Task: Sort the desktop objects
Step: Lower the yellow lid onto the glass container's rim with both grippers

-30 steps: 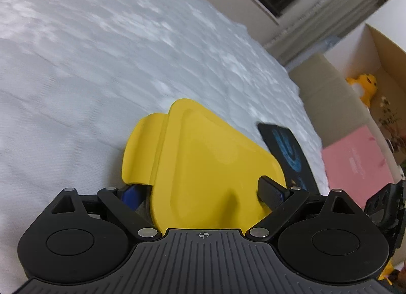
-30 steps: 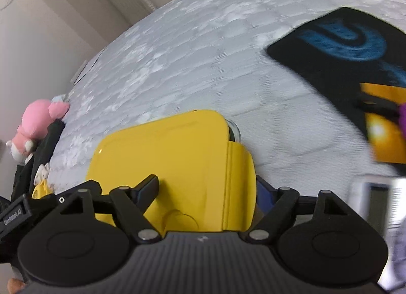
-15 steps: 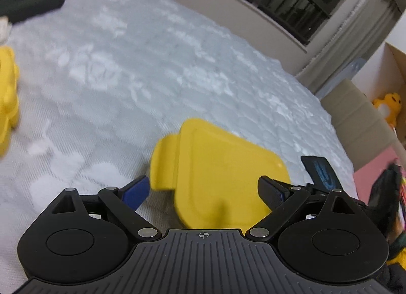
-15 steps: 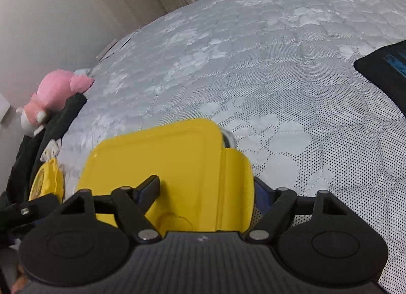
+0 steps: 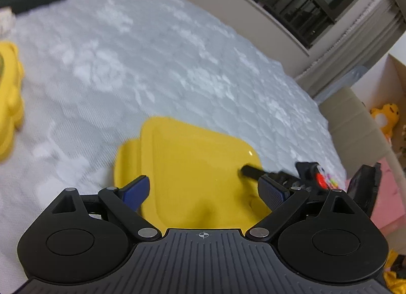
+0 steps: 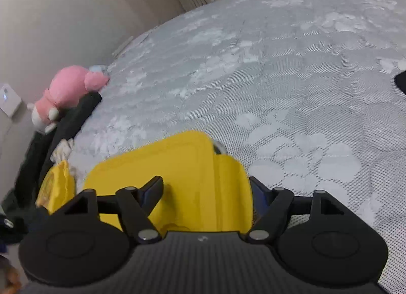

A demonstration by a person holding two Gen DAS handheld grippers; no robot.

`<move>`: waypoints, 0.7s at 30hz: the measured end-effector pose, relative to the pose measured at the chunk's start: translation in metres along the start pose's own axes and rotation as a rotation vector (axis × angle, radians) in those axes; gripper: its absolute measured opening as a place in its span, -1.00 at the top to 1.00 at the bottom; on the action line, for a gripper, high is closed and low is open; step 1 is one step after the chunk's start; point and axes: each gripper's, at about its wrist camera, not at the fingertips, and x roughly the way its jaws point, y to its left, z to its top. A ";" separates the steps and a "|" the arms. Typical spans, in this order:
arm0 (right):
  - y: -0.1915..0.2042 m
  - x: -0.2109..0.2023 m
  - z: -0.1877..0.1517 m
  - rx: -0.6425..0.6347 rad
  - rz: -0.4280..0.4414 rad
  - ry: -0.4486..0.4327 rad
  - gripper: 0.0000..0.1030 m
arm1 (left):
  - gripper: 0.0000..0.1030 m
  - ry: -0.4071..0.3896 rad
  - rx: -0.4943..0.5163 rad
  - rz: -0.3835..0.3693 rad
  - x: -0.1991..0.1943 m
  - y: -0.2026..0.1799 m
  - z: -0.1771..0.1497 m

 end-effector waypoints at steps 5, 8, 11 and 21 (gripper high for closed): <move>0.005 -0.049 -0.001 -0.104 -0.022 -0.174 -0.08 | -0.85 0.014 -0.003 -0.035 0.010 -0.003 -0.006; 0.029 -0.061 -0.012 -0.253 -0.017 -0.171 -0.08 | -0.85 -0.015 0.029 0.000 0.002 -0.011 -0.022; 0.042 -0.062 -0.022 -0.302 -0.042 -0.140 -0.11 | -0.85 -0.083 0.085 0.078 -0.014 -0.022 -0.041; 0.056 -0.083 -0.102 -0.413 -0.138 -0.187 -0.96 | -0.95 -0.199 0.171 0.314 -0.049 -0.040 -0.116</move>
